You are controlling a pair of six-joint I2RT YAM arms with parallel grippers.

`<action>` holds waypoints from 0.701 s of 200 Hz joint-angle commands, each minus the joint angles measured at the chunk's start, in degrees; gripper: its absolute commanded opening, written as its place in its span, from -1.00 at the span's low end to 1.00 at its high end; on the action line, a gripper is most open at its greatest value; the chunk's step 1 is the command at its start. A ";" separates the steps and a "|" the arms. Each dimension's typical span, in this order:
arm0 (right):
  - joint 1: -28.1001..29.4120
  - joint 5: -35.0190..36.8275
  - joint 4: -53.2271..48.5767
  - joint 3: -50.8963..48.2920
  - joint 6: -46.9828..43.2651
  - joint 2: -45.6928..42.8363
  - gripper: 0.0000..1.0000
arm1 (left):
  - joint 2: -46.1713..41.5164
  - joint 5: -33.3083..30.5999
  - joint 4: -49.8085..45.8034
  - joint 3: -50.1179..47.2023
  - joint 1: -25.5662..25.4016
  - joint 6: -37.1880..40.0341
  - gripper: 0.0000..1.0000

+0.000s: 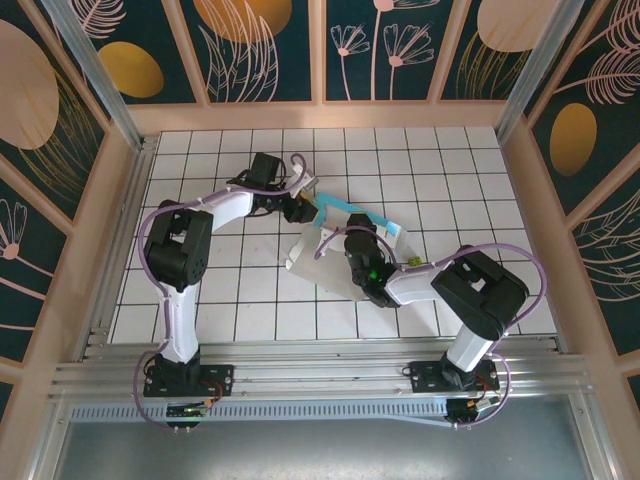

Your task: Fold the paper box

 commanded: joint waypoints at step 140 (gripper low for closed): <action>1.68 -1.38 -4.82 1.07 4.10 1.87 -1.00 | -2.64 -18.45 20.90 -9.42 -4.57 -11.37 -0.53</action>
